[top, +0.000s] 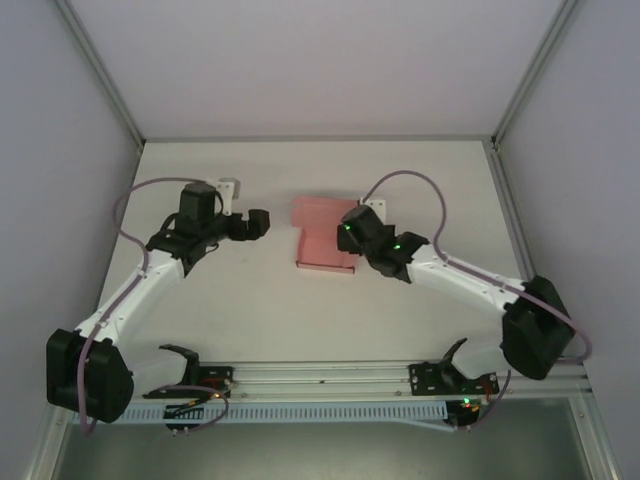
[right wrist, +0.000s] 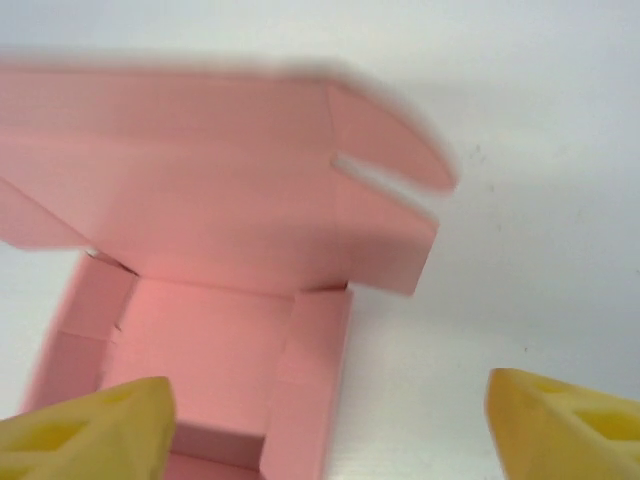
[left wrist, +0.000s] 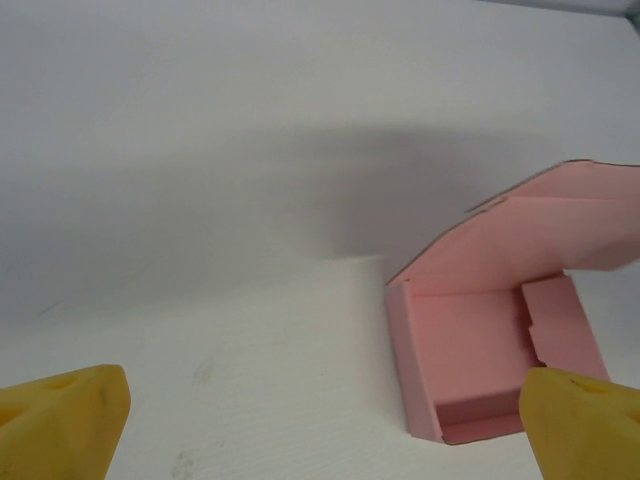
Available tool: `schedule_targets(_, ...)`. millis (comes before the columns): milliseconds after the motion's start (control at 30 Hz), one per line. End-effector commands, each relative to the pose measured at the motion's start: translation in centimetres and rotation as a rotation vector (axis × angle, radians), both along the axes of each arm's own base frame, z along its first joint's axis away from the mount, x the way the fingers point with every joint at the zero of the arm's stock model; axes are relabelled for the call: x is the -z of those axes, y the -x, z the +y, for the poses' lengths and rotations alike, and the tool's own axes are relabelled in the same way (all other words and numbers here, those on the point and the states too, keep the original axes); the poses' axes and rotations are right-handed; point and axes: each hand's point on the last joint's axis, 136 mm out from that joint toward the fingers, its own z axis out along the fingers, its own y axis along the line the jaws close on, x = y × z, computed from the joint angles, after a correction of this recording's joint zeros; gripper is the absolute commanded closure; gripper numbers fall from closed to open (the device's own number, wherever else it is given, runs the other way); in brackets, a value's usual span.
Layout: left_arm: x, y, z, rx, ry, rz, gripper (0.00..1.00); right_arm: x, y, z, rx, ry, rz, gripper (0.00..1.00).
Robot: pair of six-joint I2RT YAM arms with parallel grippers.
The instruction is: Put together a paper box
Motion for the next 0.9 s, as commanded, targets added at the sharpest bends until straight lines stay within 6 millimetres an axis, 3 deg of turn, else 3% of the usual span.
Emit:
schedule_targets(0, -2.0, -0.4, -3.6, 0.205, -0.019, -0.108, 0.00, -1.5, -1.1, -0.4, -0.143, 0.021, -0.059, 0.12)
schedule_targets(133, -1.0, -1.6, -5.9, 0.310, -0.098, -0.116, 0.00, -2.1, -1.6, 0.0, -0.297, 0.051, -0.048, 0.07)
schedule_targets(167, -0.4, -2.0, -6.0, 0.306, -0.109, -0.097, 0.01, -1.8, -1.8, -0.4, -0.258, 0.045, -0.019, 0.08)
schedule_targets(300, 1.8, -2.4, -5.9, 0.266, -0.092, -0.030, 0.02, 1.6, -0.6, -1.4, -0.080, -0.055, 0.131, 0.23)
schedule_targets(500, 3.8, -1.0, -5.4, 0.239, -0.065, 0.008, 0.03, 6.9, 0.2, 1.1, -0.033, -0.259, 0.220, 0.34)
schedule_targets(733, 3.9, 0.2, -4.6, 0.222, -0.058, -0.010, 0.02, 10.1, -1.3, 1.8, 0.027, -0.251, 0.247, 0.40)
schedule_targets(867, 4.0, 0.4, -4.1, 0.205, -0.072, -0.011, 0.02, 11.4, -1.1, 1.8, 0.045, -0.251, 0.275, 0.55)
